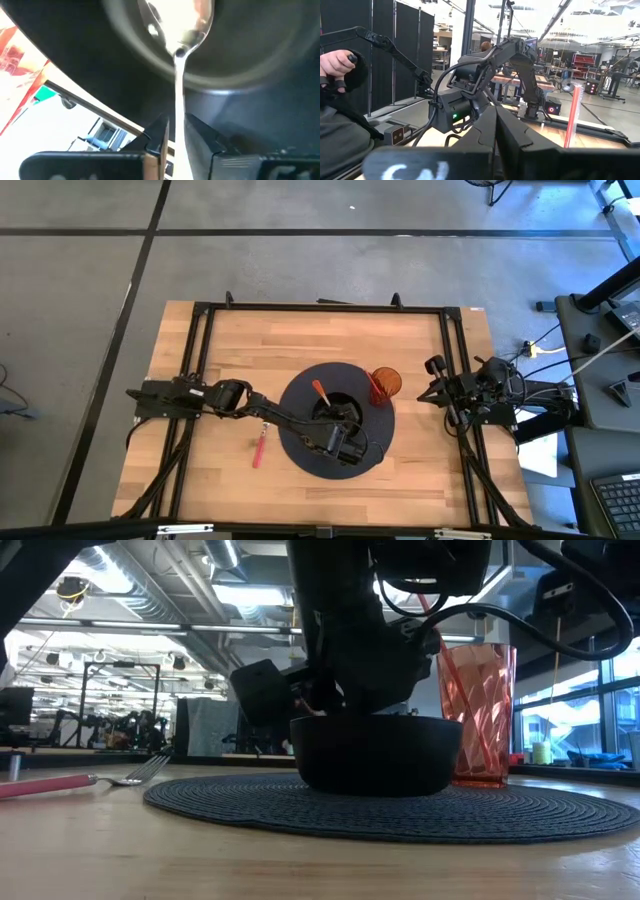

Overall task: Pick & Place Utensil
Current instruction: Put the pink fork into the black bowl on the black mat

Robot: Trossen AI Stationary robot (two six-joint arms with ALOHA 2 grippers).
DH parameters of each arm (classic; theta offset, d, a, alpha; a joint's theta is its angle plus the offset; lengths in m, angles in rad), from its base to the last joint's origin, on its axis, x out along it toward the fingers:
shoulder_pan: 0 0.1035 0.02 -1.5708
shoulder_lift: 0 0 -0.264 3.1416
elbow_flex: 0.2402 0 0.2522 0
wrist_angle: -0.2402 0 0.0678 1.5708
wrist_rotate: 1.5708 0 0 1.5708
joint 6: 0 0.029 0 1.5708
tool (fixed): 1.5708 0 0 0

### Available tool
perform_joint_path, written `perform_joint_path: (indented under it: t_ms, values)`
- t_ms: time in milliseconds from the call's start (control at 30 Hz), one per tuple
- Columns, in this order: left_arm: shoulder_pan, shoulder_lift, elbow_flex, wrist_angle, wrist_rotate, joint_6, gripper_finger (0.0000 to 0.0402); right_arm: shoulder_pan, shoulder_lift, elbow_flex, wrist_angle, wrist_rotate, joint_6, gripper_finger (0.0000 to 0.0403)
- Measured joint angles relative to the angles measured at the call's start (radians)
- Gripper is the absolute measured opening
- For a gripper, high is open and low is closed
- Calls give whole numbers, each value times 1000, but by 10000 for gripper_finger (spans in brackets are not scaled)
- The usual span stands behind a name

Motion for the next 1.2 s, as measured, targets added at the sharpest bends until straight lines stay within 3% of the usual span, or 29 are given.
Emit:
perform_joint_path:
  t_ms: [300,467,533,700,800,900,1033,1200]
  values:
    - [-12,-7,7,-59,-89,-41,93,0,0,0,-2,0,0,10]
    - [-52,-49,121,-279,-152,-292,94,0,0,0,-2,-1,2,10]
    - [-64,-88,150,-283,-110,-457,93,0,0,0,-2,-1,3,10]
    - [-63,-270,122,-282,217,-821,93,0,0,0,-5,-14,7,10]
    - [-71,-390,14,-249,255,-955,89,0,0,0,-7,-20,8,10]
    - [-100,-532,-166,-110,283,-980,80,0,0,0,-8,-20,8,10]
    - [-127,-738,-495,207,358,-961,59,0,0,0,-10,-19,5,10]
    - [-137,-1009,-976,576,334,-1100,22,0,0,0,-10,-19,2,10]
